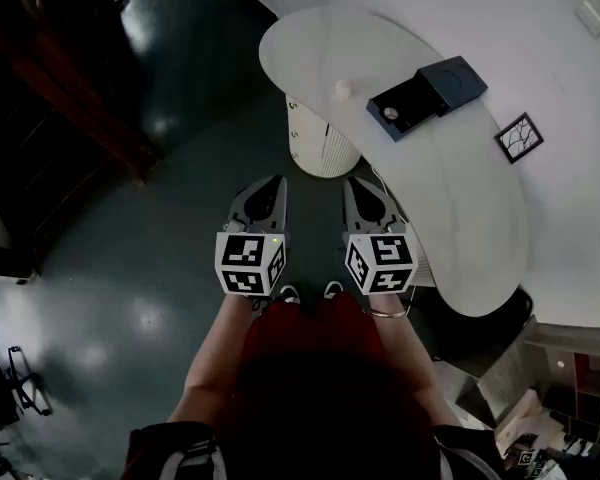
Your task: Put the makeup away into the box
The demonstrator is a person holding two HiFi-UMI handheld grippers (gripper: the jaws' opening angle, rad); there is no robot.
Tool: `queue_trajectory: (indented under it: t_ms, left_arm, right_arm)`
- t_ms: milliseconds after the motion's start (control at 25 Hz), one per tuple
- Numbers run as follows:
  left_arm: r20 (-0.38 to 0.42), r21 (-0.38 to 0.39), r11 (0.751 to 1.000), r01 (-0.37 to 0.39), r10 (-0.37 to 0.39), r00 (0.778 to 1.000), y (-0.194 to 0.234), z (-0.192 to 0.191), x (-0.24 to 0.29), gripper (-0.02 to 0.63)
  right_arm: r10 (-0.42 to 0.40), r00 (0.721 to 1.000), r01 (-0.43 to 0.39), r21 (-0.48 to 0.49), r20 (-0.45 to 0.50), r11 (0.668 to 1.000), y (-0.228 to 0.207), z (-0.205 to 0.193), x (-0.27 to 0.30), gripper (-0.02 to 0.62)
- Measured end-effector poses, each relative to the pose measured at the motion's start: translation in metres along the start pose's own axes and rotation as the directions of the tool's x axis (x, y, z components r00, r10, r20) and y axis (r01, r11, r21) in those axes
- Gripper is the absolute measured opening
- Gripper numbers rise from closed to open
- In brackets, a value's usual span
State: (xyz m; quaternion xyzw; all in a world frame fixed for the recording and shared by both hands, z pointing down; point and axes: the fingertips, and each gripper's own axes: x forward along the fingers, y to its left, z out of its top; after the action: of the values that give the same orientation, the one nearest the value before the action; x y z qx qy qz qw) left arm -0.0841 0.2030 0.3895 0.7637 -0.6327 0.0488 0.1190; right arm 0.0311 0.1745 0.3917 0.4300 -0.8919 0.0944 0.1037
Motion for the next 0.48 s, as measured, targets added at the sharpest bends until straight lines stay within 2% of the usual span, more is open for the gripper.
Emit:
queue_trajectory:
  t_ms: [480]
  left_arm:
    - [-0.013, 0.003, 1.000, 0.027, -0.027, 1.000, 0.003, -0.008, -0.010, 0.022]
  right_arm:
    - [-0.007, 1.000, 0.006, 0.026, 0.005, 1.000, 0.017, -0.005, 0.002, 0.015]
